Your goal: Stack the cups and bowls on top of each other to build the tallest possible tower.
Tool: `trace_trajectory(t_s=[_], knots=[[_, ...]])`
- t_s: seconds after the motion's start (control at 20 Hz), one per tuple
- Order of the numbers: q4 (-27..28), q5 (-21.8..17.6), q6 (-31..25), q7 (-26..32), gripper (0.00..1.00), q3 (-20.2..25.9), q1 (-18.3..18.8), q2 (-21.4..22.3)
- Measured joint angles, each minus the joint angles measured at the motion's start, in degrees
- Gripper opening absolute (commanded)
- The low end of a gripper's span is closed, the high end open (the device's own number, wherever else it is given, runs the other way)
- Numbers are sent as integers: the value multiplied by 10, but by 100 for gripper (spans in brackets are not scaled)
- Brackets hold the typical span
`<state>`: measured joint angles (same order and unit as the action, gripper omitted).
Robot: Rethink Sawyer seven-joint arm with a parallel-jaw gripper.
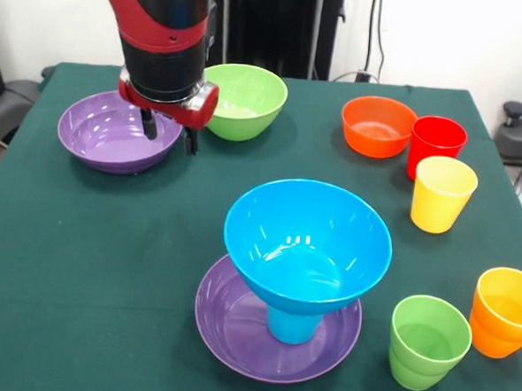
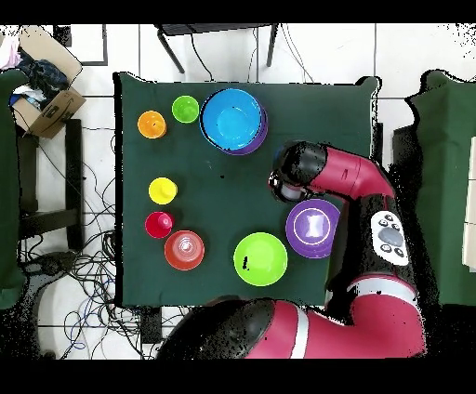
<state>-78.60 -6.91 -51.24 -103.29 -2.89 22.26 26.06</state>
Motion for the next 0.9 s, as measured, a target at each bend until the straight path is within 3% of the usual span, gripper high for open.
trace_trajectory(t_s=[0.9], knots=[[-8,0,0,0,100,-44,-10,-7]])
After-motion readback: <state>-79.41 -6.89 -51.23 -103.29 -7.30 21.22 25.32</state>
